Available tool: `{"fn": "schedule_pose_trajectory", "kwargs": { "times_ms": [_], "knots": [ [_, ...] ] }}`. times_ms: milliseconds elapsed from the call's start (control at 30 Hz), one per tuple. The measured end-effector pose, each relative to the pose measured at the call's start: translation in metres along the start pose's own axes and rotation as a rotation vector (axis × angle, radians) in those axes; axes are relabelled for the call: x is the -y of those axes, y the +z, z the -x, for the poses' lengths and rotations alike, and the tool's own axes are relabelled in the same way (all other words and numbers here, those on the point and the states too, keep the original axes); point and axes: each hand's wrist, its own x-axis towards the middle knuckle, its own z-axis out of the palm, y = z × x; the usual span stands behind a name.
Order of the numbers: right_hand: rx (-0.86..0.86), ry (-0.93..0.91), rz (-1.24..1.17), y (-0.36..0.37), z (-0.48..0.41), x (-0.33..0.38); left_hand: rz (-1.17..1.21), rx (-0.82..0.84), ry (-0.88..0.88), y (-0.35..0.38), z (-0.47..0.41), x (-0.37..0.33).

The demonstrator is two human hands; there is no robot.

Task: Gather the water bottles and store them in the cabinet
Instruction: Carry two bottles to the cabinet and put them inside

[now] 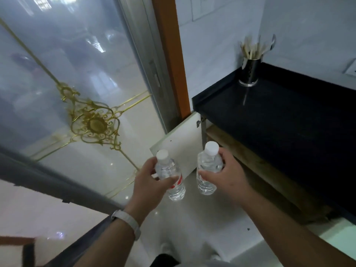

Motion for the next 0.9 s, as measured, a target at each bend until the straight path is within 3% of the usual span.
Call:
{"fn": "schedule_pose_trajectory", "kwargs": {
  "times_ms": [167,633,900],
  "knots": [
    [-0.142,0.12,0.011,-0.013,-0.021,-0.014,0.008,0.142,-0.024,0.032,-0.057,0.01],
    [-0.62,0.481,0.013,0.019,-0.108,-0.01,-0.007,0.793,0.121,0.099,-0.261,0.016],
    [-0.791,0.587,-0.026,0.033,-0.115,-0.027,-0.062,0.956,0.093,0.13,-0.293,0.031]
  ]
}}
